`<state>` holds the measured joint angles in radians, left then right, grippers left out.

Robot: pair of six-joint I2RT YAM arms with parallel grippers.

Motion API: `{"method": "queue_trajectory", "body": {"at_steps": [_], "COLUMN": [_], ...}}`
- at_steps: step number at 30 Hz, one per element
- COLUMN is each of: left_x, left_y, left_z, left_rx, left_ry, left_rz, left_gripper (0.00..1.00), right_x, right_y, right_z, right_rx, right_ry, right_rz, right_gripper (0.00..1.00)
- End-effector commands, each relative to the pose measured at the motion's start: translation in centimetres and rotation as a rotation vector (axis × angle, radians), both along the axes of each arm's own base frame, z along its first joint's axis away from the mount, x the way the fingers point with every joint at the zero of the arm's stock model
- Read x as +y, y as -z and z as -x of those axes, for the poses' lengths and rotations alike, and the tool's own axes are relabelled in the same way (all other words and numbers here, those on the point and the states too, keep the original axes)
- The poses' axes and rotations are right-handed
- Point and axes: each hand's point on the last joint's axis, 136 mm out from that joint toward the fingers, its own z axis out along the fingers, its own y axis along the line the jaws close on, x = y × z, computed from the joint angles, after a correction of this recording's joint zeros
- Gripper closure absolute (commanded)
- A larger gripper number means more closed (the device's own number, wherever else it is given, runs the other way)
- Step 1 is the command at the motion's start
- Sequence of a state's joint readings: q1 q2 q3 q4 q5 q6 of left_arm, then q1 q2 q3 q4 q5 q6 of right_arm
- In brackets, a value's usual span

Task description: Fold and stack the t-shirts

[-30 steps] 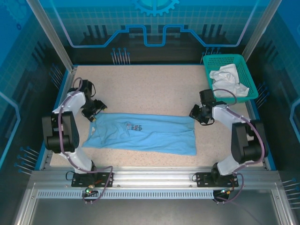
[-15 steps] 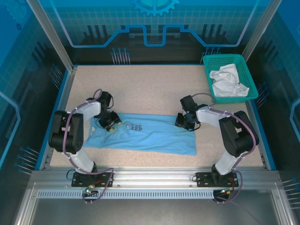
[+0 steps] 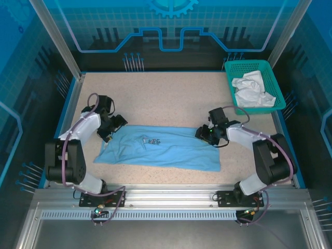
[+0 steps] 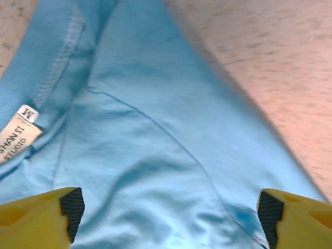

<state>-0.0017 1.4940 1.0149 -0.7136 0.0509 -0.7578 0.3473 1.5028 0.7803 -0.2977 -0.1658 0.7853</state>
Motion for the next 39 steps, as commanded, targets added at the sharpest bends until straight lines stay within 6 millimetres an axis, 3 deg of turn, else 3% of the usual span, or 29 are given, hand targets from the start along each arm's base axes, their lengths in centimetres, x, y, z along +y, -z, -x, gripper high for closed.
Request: {"method": "queue_trajectory", "body": {"at_steps": [1, 3, 6, 10, 15, 22, 27, 33, 36, 39], "left_x": [-2.6, -3.3, -2.3, -2.2, -1.4, -0.2, -2.3, -6.7, -10.3, -14.4], "left_y": [-2.0, -2.0, -1.1, 0.5, 3.4, 6.9, 7.6, 7.4, 6.9, 4.8], "left_z": [1.5, 2.5, 3.7, 3.4, 0.7, -4.2, -9.3, -17.6, -22.1, -26.1], "left_rx": [-0.010, -0.009, 0.014, 0.029, 0.093, 0.202, 0.226, 0.148, 0.057, -0.108], "left_ry": [0.058, 0.056, 0.022, -0.005, -0.046, 0.016, 0.175, 0.312, 0.390, 0.453], "left_rz": [0.088, 0.116, 0.074, 0.087, 0.032, -0.096, -0.141, -0.150, -0.115, -0.062], "left_gripper": [0.11, 0.13, 0.23, 0.38, 0.48, 0.51, 0.51, 0.43, 0.38, 0.28], "right_x": [2.7, 4.0, 4.2, 4.2, 4.4, 4.0, 1.5, -1.2, -1.7, -1.5], "right_y": [-3.1, -3.7, -3.8, -3.7, -3.1, -2.9, -3.0, -4.1, -4.9, -5.9], "right_z": [0.5, 1.0, 1.2, 1.0, 0.7, 1.0, 1.6, 2.3, 2.8, 3.2], "right_rx": [-0.120, -0.152, -0.164, -0.174, -0.143, -0.129, -0.113, -0.163, -0.199, -0.241], "right_ry": [-0.100, -0.142, -0.154, -0.217, -0.267, -0.243, -0.114, -0.005, 0.011, -0.019], "right_rz": [0.014, 0.000, 0.000, 0.044, 0.080, 0.080, 0.046, 0.056, 0.055, 0.045], "right_gripper": [0.51, 0.51, 0.51, 0.57, 0.59, 0.60, 0.57, 0.55, 0.54, 0.53]}}
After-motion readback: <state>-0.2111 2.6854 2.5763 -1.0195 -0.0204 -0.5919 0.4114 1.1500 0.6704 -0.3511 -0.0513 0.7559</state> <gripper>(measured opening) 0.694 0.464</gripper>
